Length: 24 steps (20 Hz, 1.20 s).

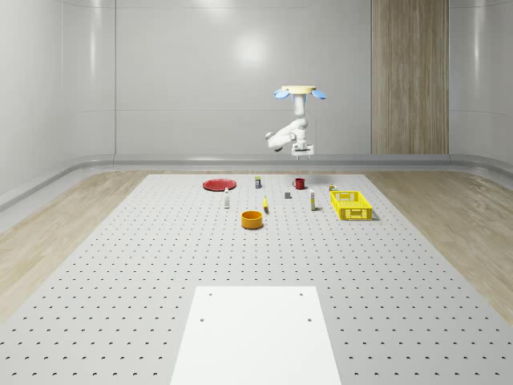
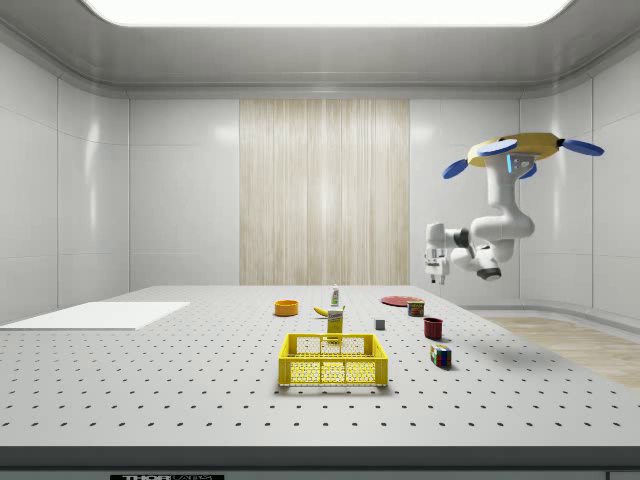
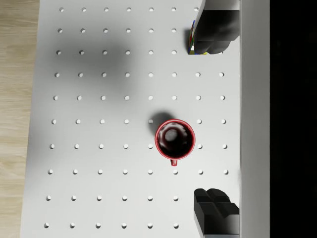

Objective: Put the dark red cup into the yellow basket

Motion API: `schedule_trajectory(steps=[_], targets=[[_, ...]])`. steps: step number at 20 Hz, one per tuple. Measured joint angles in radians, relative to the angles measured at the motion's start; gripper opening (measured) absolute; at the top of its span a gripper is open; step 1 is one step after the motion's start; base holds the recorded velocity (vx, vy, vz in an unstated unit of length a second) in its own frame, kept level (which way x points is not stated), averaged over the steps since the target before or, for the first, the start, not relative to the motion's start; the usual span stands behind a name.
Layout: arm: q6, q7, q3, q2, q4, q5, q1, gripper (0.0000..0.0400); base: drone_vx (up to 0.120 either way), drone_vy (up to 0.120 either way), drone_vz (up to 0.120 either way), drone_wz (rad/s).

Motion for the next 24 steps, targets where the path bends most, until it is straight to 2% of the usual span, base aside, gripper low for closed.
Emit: schedule_trajectory(steps=[2, 6, 9, 18, 22, 24], targets=[[0.000, 0.013, 0.010, -0.014, -0.001, -0.002, -0.018, 0.0400, -0.120, 0.000, -0.120, 0.000], [0.009, 0.031, 0.024, -0.038, -0.001, 0.002, -0.043, 0.0400, 0.000, 0.010, -0.120, 0.000], [0.019, 0.041, 0.033, -0.056, 0.000, 0.008, -0.055, 0.0400, 0.000, 0.107, -0.120, 0.000], [0.057, 0.063, 0.052, -0.105, 0.003, 0.031, -0.080, 0.0400, 0.000, 0.004, -0.120, 0.000], [0.075, 0.070, 0.059, -0.125, 0.004, 0.042, -0.088, 0.0400, 0.110, 0.000, -0.120, 0.000], [0.084, 0.073, 0.062, -0.135, 0.005, 0.047, -0.091, 0.0400, 0.000, 0.000, -0.080, 0.000]])
